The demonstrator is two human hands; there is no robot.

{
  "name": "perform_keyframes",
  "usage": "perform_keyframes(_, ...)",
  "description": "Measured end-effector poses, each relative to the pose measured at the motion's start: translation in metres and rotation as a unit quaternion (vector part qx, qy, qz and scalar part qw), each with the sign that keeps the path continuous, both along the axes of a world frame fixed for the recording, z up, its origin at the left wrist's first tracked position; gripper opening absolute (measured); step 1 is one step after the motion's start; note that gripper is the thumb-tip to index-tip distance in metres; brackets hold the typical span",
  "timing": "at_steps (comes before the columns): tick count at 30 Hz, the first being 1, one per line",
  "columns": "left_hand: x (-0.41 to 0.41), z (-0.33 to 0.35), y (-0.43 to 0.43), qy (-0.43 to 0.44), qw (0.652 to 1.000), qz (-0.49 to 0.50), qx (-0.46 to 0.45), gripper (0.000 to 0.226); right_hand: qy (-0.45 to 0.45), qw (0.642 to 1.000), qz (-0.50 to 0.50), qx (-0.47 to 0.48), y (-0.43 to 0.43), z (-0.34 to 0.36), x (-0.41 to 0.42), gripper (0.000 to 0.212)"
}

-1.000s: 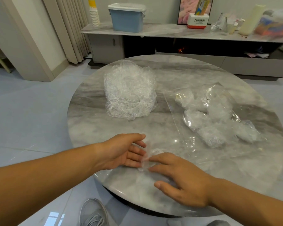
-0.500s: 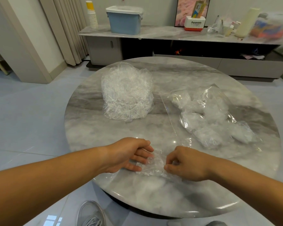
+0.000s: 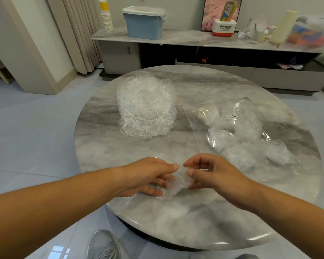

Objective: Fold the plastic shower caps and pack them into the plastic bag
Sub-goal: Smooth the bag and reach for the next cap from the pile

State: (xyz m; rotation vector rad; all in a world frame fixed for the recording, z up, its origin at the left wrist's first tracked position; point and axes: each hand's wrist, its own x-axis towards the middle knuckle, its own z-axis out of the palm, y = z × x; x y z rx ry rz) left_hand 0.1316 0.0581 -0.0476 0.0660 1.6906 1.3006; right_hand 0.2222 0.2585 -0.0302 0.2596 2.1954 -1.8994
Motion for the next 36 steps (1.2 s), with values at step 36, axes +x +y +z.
perform_keyframes(36, -0.021, -0.009, -0.002, 0.325, 0.926, -0.103, -0.164, 0.057, 0.147, 0.807, 0.370, 0.437, -0.019, -0.033, 0.018, 0.063)
